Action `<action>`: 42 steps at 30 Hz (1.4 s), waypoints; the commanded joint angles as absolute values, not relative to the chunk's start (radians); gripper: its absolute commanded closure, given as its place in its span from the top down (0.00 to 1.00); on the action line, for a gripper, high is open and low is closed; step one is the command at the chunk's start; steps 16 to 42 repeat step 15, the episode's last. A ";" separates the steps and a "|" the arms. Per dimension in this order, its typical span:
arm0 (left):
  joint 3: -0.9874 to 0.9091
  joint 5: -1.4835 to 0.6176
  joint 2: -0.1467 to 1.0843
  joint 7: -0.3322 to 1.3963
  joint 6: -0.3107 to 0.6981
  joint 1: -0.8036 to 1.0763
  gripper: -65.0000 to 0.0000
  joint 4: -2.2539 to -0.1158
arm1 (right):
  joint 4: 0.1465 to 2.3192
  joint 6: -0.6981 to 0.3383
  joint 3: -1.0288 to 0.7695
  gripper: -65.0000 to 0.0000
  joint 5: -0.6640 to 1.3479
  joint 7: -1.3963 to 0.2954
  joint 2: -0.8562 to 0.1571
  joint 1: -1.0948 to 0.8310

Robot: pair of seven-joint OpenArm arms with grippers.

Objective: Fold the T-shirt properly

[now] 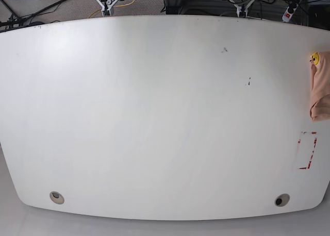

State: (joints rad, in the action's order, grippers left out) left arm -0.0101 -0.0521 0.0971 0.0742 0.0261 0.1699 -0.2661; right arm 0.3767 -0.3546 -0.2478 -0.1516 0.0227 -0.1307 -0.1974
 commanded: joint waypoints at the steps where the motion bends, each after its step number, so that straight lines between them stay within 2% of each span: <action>1: -0.004 -0.050 0.094 0.077 0.022 0.173 0.60 -0.265 | 0.361 -0.357 -0.249 0.22 -0.147 0.030 -0.139 -0.188; 10: 0.019 -0.051 0.094 0.074 -0.004 0.140 0.60 -0.263 | 0.348 -0.355 -0.249 0.22 -0.147 0.013 -0.136 -0.157; 42: 0.021 -0.051 0.094 0.074 -0.004 0.140 0.60 -0.263 | 0.349 -0.355 -0.249 0.22 -0.147 0.013 -0.136 -0.156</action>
